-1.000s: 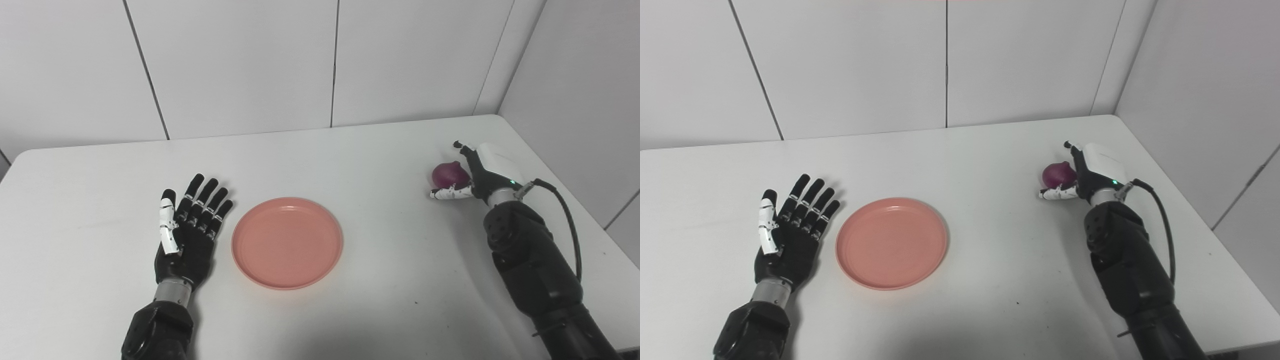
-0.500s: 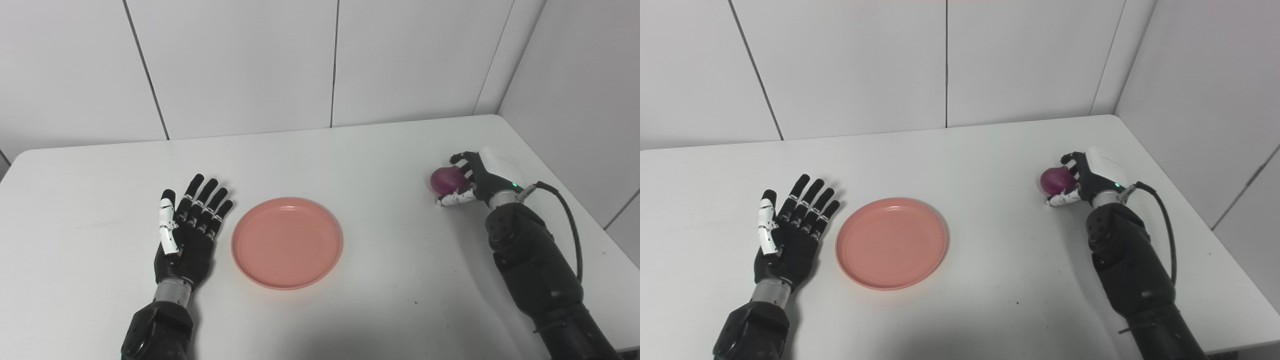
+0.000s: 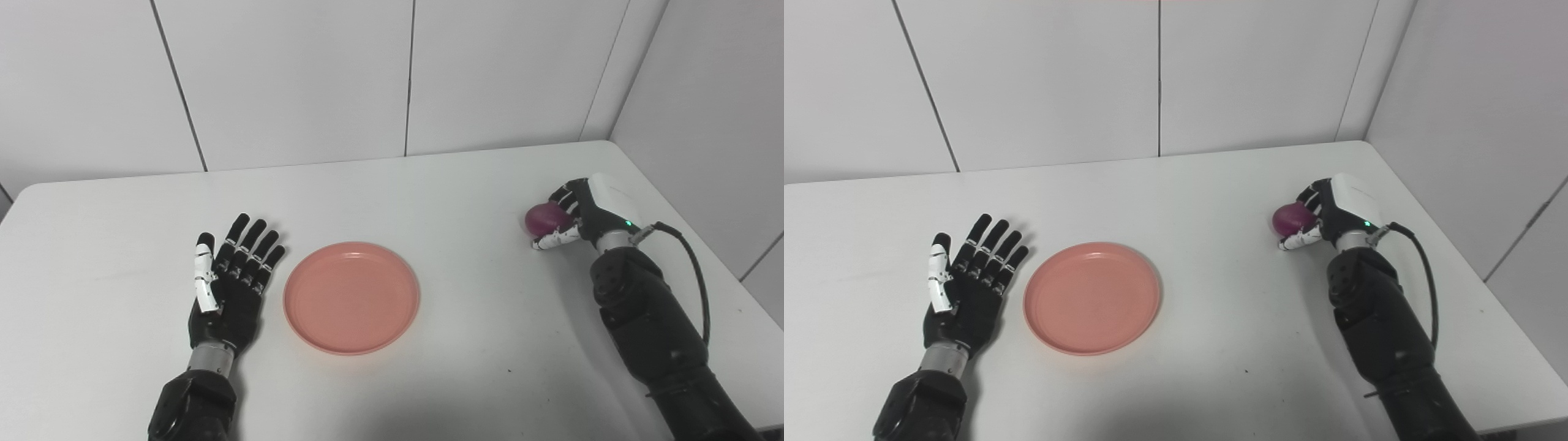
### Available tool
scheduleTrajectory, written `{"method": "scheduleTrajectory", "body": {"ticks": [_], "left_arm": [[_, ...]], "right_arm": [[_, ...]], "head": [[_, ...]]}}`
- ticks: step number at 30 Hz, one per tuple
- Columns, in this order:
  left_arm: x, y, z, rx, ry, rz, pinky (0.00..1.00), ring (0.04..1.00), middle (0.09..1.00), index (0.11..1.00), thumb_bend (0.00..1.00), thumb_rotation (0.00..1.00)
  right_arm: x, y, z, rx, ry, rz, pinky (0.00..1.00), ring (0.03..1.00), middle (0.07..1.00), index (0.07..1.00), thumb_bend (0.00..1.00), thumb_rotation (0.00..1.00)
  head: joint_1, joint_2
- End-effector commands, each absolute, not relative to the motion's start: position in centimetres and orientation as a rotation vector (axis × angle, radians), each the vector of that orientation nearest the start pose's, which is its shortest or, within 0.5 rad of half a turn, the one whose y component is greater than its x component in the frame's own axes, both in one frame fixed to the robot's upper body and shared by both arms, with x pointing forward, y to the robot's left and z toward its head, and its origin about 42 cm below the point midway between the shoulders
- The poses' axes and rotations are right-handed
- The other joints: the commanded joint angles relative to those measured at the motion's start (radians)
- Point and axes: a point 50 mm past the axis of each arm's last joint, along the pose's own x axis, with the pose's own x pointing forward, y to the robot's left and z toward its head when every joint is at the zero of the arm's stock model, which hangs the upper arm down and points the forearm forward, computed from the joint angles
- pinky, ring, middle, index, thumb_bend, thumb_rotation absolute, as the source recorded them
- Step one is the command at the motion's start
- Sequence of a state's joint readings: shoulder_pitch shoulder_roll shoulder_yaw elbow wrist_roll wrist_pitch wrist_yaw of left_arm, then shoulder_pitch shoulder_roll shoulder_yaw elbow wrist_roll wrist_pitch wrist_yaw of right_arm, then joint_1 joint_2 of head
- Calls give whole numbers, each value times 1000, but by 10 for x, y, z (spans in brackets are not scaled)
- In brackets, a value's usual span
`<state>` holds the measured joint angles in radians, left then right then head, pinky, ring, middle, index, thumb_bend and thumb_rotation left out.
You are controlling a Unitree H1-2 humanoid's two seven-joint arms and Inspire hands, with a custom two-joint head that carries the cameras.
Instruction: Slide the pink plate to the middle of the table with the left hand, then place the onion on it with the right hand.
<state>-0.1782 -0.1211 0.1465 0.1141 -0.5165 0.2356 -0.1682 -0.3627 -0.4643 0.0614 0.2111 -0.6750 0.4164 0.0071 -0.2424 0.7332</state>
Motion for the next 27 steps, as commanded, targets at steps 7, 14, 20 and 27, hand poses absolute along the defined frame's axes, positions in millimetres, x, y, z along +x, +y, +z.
{"method": "scheduleTrajectory", "body": {"ticks": [7, 14, 20, 27], "left_arm": [[329, 180, 92, -652, 167, -122, 874, 869, 881, 874, 386, 1000], [329, 180, 91, -659, 170, -124, 880, 875, 886, 878, 383, 1000], [330, 181, 90, -651, 164, -130, 880, 876, 889, 880, 382, 1000], [329, 179, 91, -656, 164, -130, 883, 875, 888, 879, 384, 1000]], "right_arm": [[415, -358, 207, -1109, 45, -295, 278, 374, 463, 486, 518, 134], [412, -355, 211, -1083, -1, -317, 298, 389, 461, 486, 516, 132], [407, -348, 224, -1038, -39, -334, 325, 403, 465, 485, 515, 130], [402, -326, 242, -1018, -142, -290, 328, 405, 465, 485, 515, 129]], "head": [[0, 2], [5, -2], [9, -3], [21, -3]]}}
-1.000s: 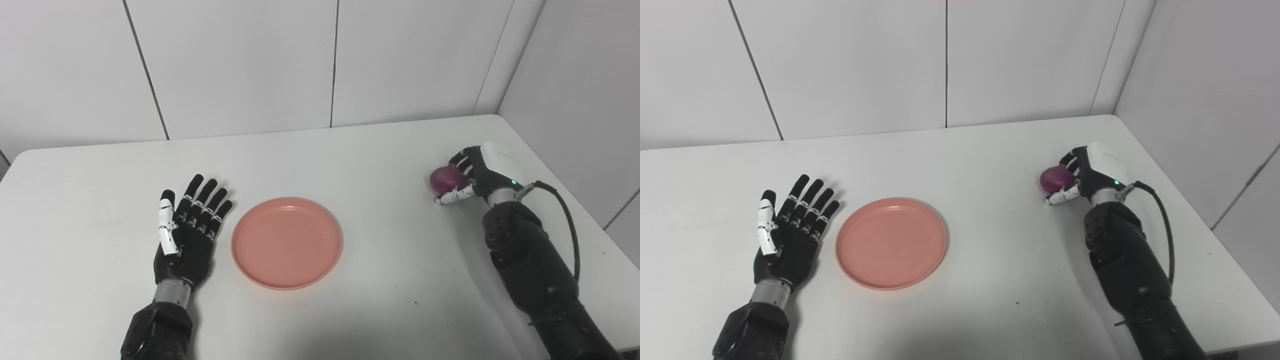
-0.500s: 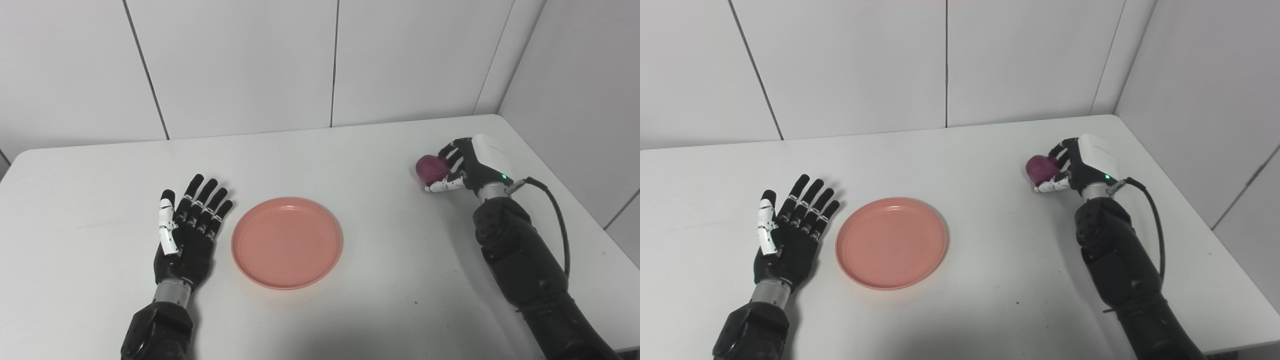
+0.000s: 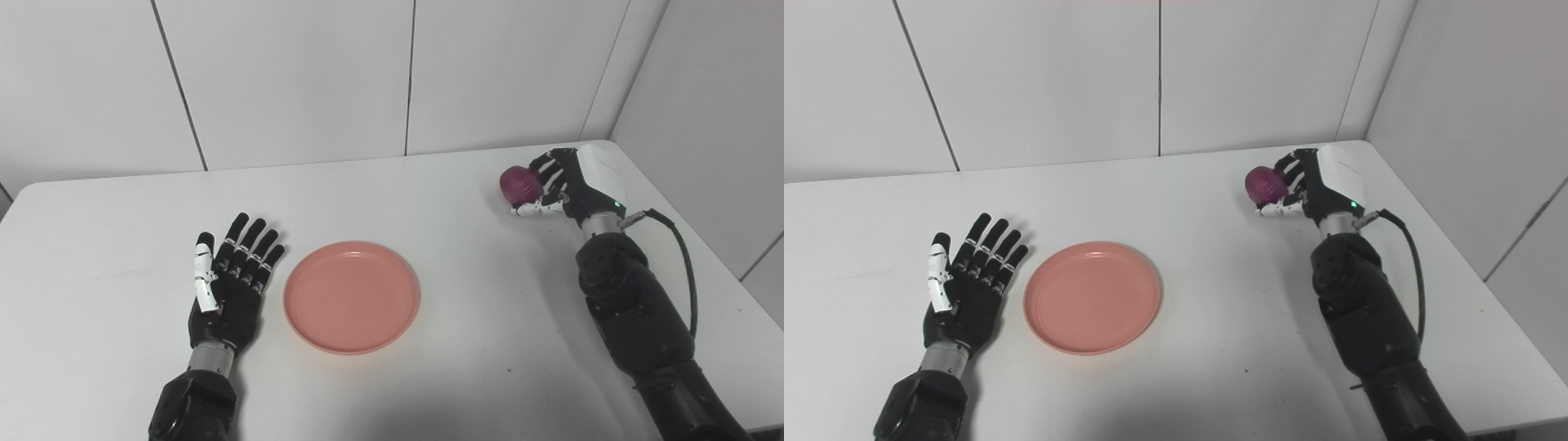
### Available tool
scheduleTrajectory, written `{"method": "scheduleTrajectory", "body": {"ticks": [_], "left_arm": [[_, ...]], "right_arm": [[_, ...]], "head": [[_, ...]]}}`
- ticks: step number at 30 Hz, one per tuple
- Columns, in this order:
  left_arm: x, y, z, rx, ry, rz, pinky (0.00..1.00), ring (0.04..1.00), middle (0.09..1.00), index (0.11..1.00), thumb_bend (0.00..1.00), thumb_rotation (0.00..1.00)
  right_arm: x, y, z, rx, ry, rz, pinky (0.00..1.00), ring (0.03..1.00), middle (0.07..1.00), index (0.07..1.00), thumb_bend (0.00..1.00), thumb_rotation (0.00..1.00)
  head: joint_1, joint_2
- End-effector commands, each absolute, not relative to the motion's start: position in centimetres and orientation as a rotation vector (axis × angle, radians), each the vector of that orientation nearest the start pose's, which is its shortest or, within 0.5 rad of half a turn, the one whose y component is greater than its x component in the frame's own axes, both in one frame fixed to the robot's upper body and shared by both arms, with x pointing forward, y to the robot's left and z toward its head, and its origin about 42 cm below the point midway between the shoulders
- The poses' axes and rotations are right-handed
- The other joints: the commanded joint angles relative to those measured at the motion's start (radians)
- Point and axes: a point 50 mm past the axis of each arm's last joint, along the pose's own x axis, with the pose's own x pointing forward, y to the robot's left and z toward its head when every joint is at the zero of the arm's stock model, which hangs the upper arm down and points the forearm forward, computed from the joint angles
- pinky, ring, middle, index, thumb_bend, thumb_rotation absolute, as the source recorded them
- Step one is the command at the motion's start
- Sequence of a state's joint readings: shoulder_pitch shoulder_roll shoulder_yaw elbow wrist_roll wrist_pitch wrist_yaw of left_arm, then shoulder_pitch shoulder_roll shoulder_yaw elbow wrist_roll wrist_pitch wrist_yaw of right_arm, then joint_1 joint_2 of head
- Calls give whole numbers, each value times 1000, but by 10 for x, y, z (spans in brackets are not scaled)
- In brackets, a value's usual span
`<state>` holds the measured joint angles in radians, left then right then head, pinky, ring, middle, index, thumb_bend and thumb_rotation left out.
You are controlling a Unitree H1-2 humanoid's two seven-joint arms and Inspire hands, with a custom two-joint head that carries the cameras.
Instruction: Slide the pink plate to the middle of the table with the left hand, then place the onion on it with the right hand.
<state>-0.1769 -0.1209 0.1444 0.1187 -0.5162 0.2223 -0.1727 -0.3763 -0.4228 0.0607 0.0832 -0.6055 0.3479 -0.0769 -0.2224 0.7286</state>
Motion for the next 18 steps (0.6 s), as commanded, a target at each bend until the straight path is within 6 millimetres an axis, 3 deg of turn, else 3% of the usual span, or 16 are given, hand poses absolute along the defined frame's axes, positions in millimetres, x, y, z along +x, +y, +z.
{"method": "scheduleTrajectory", "body": {"ticks": [1, 18], "left_arm": [[329, 179, 91, -656, 163, -131, 884, 876, 889, 879, 384, 1000], [329, 169, 91, -656, 151, -139, 881, 876, 888, 877, 389, 1000]], "right_arm": [[402, -324, 244, -1017, -153, -283, 329, 405, 466, 485, 515, 129], [388, -233, 266, -1017, -313, -101, 320, 412, 488, 486, 517, 133]], "head": [[1, 1], [57, -1]]}}
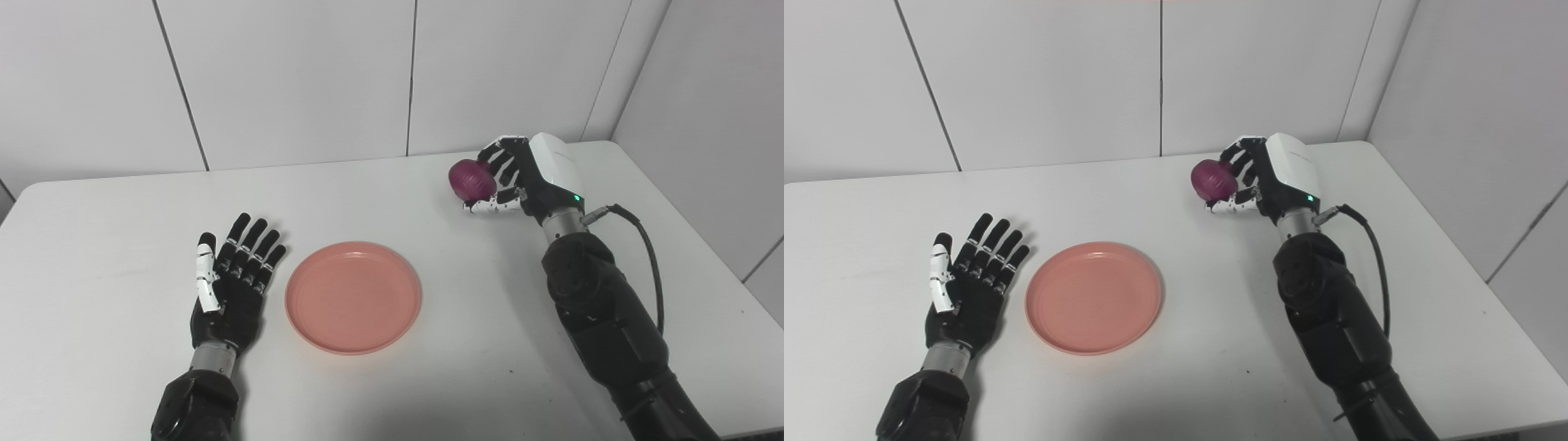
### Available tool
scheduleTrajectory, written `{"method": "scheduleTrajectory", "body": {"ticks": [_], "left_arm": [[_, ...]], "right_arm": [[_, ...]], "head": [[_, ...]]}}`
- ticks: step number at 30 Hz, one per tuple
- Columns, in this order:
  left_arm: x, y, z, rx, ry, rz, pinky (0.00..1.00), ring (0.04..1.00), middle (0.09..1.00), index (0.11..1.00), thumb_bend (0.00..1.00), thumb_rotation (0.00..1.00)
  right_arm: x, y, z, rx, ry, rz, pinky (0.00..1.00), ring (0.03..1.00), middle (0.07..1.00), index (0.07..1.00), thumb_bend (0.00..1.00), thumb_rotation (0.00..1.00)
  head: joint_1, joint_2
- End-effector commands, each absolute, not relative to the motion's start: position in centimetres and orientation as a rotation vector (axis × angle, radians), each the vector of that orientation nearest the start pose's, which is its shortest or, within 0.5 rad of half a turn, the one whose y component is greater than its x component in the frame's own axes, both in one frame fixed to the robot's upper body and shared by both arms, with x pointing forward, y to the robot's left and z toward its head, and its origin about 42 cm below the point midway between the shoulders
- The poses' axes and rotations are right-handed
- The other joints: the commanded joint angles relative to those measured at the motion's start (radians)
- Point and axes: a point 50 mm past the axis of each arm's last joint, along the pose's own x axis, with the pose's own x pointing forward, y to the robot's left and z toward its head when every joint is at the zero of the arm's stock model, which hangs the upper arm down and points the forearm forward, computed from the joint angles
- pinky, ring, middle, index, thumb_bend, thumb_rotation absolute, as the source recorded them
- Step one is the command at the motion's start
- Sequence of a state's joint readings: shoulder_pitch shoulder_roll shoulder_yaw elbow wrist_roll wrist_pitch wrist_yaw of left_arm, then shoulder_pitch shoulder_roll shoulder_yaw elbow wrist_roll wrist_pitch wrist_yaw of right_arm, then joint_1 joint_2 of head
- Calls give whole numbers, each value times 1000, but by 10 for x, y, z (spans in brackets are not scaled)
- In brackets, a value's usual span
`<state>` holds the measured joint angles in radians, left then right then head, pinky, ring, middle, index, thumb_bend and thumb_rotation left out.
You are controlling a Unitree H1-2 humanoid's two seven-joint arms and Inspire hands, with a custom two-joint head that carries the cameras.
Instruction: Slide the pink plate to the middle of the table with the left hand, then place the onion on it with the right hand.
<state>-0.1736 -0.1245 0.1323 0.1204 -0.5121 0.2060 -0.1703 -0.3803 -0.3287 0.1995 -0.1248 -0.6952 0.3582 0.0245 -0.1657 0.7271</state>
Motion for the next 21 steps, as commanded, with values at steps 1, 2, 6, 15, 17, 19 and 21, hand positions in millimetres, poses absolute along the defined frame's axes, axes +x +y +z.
{"method": "scheduleTrajectory", "body": {"ticks": [1, 2, 6, 15, 17, 19, 21], "left_arm": [[328, 168, 91, -656, 152, -136, 883, 877, 888, 877, 388, 1000], [328, 167, 92, -657, 152, -133, 883, 877, 886, 874, 392, 1000], [328, 165, 92, -660, 151, -129, 884, 876, 882, 871, 400, 1000], [327, 158, 96, -664, 157, -110, 870, 862, 867, 849, 393, 1000], [327, 156, 96, -667, 157, -109, 869, 860, 866, 846, 390, 1000], [327, 155, 97, -667, 158, -108, 868, 858, 865, 845, 386, 1000], [327, 154, 97, -663, 159, -107, 868, 857, 864, 845, 384, 1000]], "right_arm": [[387, -226, 265, -1013, -317, -82, 322, 414, 489, 486, 517, 133], [387, -220, 264, -1010, -320, -64, 319, 410, 488, 486, 517, 132], [387, -199, 259, -990, -341, -9, 301, 393, 482, 486, 516, 131], [384, -163, 249, -970, -330, 78, 286, 376, 469, 487, 518, 136], [382, -155, 248, -959, -327, 95, 287, 377, 472, 487, 518, 137], [379, -149, 245, -953, -338, 114, 279, 369, 467, 487, 518, 137], [378, -145, 242, -950, -345, 127, 261, 348, 450, 488, 518, 137]], "head": [[5, 0], [6, 1], [26, 4], [57, 5], [66, 6], [73, 6], [77, 7]]}}
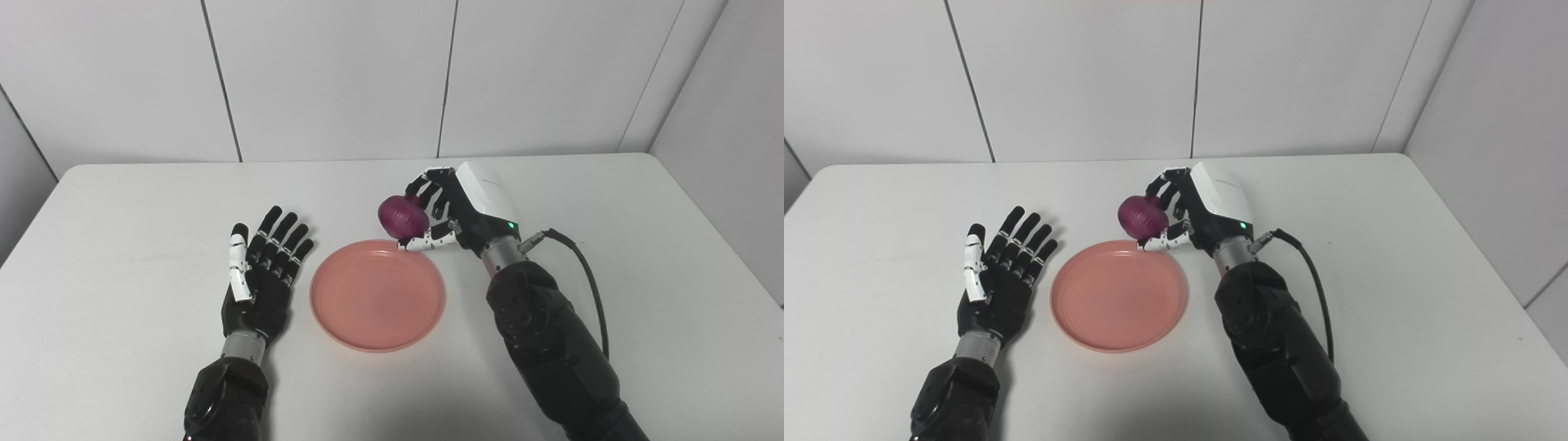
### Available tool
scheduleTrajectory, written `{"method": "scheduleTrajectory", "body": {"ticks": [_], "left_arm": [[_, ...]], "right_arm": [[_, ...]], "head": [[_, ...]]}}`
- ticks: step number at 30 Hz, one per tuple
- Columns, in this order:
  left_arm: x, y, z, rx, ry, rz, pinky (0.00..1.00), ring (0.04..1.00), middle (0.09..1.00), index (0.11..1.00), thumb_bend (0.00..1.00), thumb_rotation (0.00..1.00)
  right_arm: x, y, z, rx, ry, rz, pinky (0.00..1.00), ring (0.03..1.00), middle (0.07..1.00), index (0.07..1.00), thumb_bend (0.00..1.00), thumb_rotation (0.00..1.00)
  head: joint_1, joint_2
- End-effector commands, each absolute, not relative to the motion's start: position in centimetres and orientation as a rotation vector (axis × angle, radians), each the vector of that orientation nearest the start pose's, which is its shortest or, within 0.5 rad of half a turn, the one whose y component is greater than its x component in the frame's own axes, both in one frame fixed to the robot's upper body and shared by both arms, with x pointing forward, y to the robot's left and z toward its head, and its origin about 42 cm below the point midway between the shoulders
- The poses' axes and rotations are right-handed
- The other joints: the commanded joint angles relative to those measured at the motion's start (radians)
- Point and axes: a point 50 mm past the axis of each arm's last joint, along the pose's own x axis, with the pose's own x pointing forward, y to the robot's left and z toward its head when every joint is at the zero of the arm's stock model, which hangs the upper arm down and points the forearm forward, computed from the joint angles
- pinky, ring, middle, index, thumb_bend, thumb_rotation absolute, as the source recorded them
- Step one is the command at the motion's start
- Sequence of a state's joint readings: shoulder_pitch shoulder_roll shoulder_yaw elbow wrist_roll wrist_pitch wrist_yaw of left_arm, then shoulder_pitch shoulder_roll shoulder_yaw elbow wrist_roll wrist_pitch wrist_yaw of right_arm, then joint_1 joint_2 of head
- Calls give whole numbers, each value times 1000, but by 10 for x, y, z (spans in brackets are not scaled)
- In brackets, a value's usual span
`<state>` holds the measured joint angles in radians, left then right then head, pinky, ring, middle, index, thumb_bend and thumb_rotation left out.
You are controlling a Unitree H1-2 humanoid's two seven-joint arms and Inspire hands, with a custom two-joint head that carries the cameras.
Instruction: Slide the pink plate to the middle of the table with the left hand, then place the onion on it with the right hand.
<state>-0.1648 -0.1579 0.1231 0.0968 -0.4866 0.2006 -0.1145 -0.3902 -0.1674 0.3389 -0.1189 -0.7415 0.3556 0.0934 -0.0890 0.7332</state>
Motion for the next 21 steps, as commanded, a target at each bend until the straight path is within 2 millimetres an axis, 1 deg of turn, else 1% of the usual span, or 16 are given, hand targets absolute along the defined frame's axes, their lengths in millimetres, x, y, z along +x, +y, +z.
{"method": "scheduleTrajectory", "body": {"ticks": [1, 6, 9, 20, 21], "left_arm": [[327, 153, 98, -660, 156, -108, 868, 857, 864, 845, 384, 1000], [327, 151, 98, -655, 152, -105, 868, 859, 864, 847, 390, 1000], [327, 151, 98, -651, 147, -108, 868, 859, 864, 847, 390, 1000], [328, 153, 100, -650, 147, -105, 862, 857, 863, 849, 391, 1000], [328, 153, 100, -650, 147, -106, 863, 858, 863, 849, 390, 1000]], "right_arm": [[377, -141, 240, -948, -347, 140, 261, 347, 449, 488, 518, 137], [373, -129, 232, -947, -347, 183, 271, 359, 461, 488, 518, 136], [371, -127, 228, -954, -345, 202, 282, 374, 475, 488, 517, 136], [366, -132, 210, -974, -310, 222, 250, 354, 459, 488, 516, 132], [365, -133, 208, -977, -302, 225, 232, 334, 446, 488, 516, 133]], "head": [[6, 0], [20, 1], [19, 1], [20, 7], [20, 7]]}}
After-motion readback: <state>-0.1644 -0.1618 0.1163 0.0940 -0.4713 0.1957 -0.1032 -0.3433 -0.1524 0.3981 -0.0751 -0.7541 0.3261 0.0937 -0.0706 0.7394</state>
